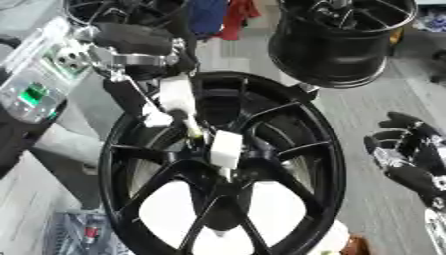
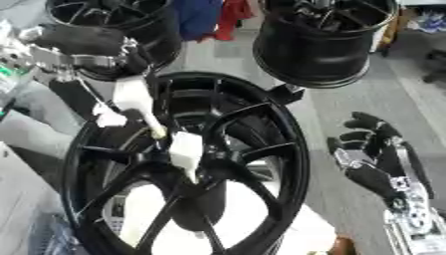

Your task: Pull the pin out of the wheel hub.

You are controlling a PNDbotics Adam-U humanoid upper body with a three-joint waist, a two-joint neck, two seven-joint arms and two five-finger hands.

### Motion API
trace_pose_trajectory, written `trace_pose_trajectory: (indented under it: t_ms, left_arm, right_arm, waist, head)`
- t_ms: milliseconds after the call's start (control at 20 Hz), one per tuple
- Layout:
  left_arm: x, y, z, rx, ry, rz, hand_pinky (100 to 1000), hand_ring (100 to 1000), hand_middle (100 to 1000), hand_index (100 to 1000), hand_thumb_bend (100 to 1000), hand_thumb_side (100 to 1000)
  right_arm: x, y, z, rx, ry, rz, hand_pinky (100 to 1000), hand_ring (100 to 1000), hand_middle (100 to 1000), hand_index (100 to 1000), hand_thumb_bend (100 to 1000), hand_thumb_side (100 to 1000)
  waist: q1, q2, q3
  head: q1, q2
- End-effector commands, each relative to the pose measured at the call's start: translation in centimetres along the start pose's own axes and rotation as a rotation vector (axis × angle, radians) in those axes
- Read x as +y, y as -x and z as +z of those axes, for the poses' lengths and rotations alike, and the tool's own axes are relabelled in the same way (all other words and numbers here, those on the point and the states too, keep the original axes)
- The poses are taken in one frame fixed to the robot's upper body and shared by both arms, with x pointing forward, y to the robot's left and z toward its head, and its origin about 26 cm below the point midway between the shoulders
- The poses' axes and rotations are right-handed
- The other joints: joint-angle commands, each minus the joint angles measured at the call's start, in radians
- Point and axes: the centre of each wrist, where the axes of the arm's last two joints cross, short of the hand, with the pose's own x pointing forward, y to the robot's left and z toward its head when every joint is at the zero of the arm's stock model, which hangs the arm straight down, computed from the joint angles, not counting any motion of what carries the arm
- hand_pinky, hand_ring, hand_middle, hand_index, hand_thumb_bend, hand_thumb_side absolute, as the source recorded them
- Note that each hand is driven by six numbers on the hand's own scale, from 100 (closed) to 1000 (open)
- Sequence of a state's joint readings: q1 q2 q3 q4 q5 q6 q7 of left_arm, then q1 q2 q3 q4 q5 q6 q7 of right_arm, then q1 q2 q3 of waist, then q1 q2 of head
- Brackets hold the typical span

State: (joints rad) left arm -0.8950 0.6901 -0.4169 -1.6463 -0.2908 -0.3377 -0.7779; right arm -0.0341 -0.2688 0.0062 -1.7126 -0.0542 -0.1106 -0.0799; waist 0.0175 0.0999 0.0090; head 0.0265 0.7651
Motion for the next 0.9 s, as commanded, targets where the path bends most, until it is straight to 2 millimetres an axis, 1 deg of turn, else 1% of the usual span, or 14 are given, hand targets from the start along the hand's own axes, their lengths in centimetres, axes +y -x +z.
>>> trace_pose_trajectory:
  t_ms: [50, 150, 200, 250, 350, 550, 600, 750, 800, 850, 900]
  left_arm:
    - [2.8, 0.2, 4.8, 0.033, 0.074, -0.134, 324, 380, 431, 632, 100, 150]
    - [2.5, 0.7, 7.7, 0.132, 0.055, -0.116, 349, 381, 432, 634, 100, 148]
    - [1.9, 1.1, 9.1, 0.190, 0.052, -0.099, 353, 382, 434, 636, 100, 145]
    - [1.1, 1.5, 10.5, 0.247, 0.050, -0.077, 356, 384, 436, 639, 100, 150]
    - [-1.2, 2.6, 12.8, 0.367, 0.054, -0.016, 363, 388, 441, 645, 100, 155]
    - [-7.4, 5.4, 16.8, 0.620, 0.093, 0.148, 375, 396, 452, 656, 100, 157]
    - [-9.1, 6.1, 17.7, 0.686, 0.104, 0.183, 393, 409, 465, 670, 100, 159]
    - [-14.0, 7.9, 19.8, 0.858, 0.124, 0.275, 418, 423, 474, 680, 100, 159]
    - [-15.6, 8.3, 20.5, 0.913, 0.128, 0.305, 468, 460, 507, 705, 100, 160]
    - [-17.2, 8.7, 21.1, 0.969, 0.129, 0.332, 497, 489, 534, 722, 100, 178]
    - [-18.8, 9.0, 21.7, 1.020, 0.130, 0.354, 601, 618, 674, 813, 296, 349]
  right_arm:
    - [-0.6, -0.4, -0.3, -0.017, 0.003, 0.019, 615, 638, 673, 801, 383, 100]
    - [-0.7, -0.4, -0.3, -0.017, 0.006, 0.019, 615, 638, 673, 800, 384, 100]
    - [-0.7, -0.4, -0.3, -0.017, 0.008, 0.020, 615, 638, 673, 801, 383, 100]
    - [-0.7, -0.4, -0.3, -0.018, 0.009, 0.020, 615, 638, 673, 800, 383, 100]
    - [-0.7, -0.4, -0.3, -0.020, 0.014, 0.018, 615, 638, 673, 800, 384, 100]
    - [-0.8, -0.4, -0.3, -0.020, 0.022, 0.020, 615, 638, 673, 800, 385, 100]
    - [-0.8, -0.4, -0.3, -0.020, 0.024, 0.019, 615, 638, 673, 800, 385, 100]
    - [-0.7, -0.4, -0.3, -0.020, 0.024, 0.016, 615, 638, 673, 800, 386, 100]
    - [-0.7, -0.4, -0.3, -0.020, 0.024, 0.014, 616, 638, 673, 800, 386, 100]
    - [-0.7, -0.4, -0.3, -0.019, 0.024, 0.014, 616, 638, 673, 800, 386, 100]
    - [-0.7, -0.4, -0.3, -0.020, 0.026, 0.014, 615, 638, 673, 800, 387, 100]
  waist:
    - [0.003, -0.015, 0.006]
    - [0.005, -0.015, 0.009]
    - [0.005, -0.015, 0.011]
    - [0.006, -0.014, 0.012]
    - [0.005, -0.013, 0.013]
    - [0.003, -0.010, 0.017]
    - [0.002, -0.010, 0.018]
    - [0.000, -0.010, 0.019]
    - [-0.002, -0.009, 0.019]
    - [-0.003, -0.009, 0.019]
    - [-0.005, -0.009, 0.019]
  head:
    - [-0.004, 0.005]
    - [-0.008, 0.005]
    - [-0.010, 0.005]
    - [-0.010, 0.005]
    - [-0.011, 0.005]
    - [-0.017, 0.005]
    - [-0.018, 0.005]
    - [-0.018, 0.005]
    - [-0.020, 0.005]
    - [-0.021, 0.005]
    - [-0.020, 0.005]
